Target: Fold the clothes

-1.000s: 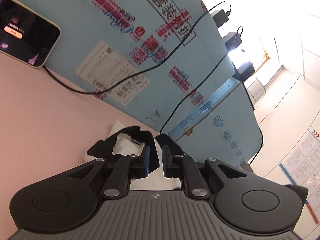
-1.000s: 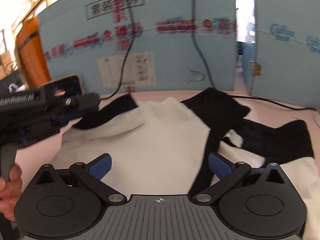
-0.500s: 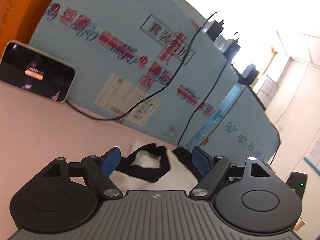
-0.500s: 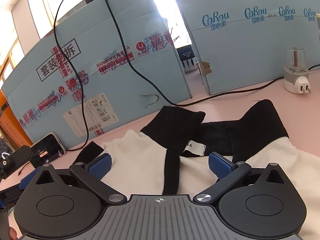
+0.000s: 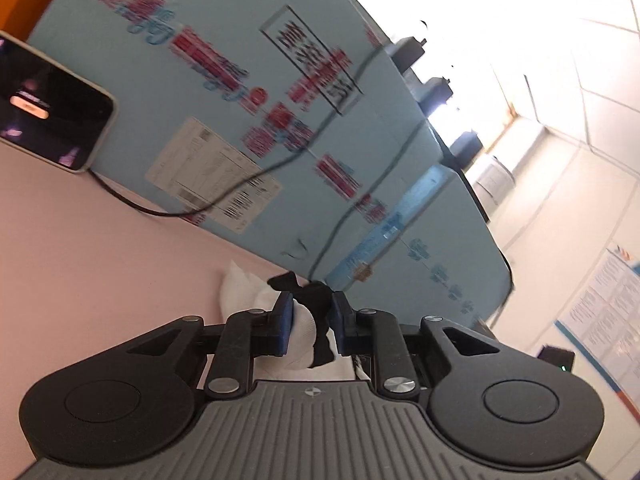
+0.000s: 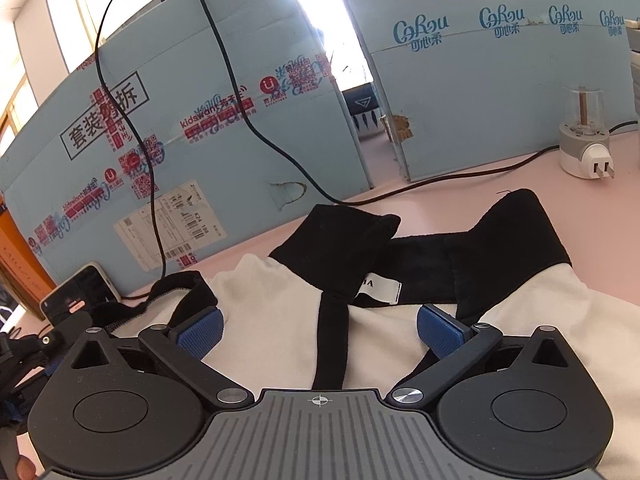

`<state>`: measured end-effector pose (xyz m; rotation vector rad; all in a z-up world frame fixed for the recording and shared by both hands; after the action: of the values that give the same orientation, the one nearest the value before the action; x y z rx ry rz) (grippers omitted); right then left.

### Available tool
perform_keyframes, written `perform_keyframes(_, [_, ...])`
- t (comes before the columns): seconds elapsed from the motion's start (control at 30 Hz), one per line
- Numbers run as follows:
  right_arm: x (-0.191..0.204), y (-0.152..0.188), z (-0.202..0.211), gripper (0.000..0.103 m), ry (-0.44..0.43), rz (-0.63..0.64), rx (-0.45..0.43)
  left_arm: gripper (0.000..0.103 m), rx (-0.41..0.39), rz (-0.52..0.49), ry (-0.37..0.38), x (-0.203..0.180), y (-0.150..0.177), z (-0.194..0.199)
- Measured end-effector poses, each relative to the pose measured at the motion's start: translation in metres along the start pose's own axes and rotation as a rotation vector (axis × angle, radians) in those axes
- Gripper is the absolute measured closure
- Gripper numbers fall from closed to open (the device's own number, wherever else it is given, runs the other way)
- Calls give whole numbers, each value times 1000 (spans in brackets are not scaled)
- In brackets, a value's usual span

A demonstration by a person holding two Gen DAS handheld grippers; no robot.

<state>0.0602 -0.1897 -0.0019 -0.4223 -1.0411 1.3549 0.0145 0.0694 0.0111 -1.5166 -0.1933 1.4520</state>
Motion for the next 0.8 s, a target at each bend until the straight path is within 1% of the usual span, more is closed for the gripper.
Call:
perform_keyframes(0.07, [-3, -3, 3, 0, 6, -19, -17, 84, 100, -40, 22, -12, 11, -11])
perform_keyframes(0.13, [-6, -5, 6, 0, 13, -41, -35, 84, 178, -88, 23, -23, 20, -20])
perform_keyframes(0.17, [-9, -7, 8, 0, 16, -60, -44, 82, 207, -113, 26, -28, 24, -23])
perform_keyframes(0.23, [-15, -10, 11, 0, 22, -98, -63, 69, 240, -139, 35, -34, 29, -24])
perform_keyframes(0.27, [-18, -11, 12, 0, 23, -116, -70, 54, 256, -148, 41, -36, 31, -23])
perform_keyframes(0.3, [-20, -12, 13, 0, 19, -129, -74, 44, 272, -158, 46, -38, 34, -23])
perform_keyframes(0.37, [-22, -13, 12, 0, 18, -139, -74, 40, 295, -162, 30, -38, 38, -23])
perform_keyframes(0.4, [-23, -13, 12, 0, 18, -140, -73, 34, 302, -153, 16, -37, 39, -22])
perform_keyframes(0.47, [-22, -12, 10, 0, 19, -134, -67, 33, 293, -120, 5, -31, 37, -19])
perform_keyframes(0.53, [-20, -11, 9, 0, 17, -125, -62, 30, 262, -82, 21, -26, 32, -13])
perform_keyframes(0.6, [-20, -11, 9, 0, 16, -122, -65, 20, 216, -51, 26, -21, 26, -5])
perform_keyframes(0.67, [-21, -11, 9, 0, 18, -120, -76, 19, 175, -19, 9, -14, 21, 1])
perform_keyframes(0.73, [-21, -12, 10, 0, 14, -118, -92, 19, 155, 31, -17, -4, 18, 2])
perform_keyframes(0.8, [-19, -12, 11, 0, -5, -108, -104, 19, 160, 67, -34, 4, 17, 0])
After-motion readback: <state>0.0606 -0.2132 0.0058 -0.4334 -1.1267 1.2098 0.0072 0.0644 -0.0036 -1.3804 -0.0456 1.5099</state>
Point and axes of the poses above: each gripper's, at about its wrist camera, not at the fingertips, and z roughly against the way its jaws point, x to its left, y to its underside, the point moved 3 cm from there along -z, roughly the way its jaws point, and after that the axes turned 1 degree about z, right-handed, at the moved point
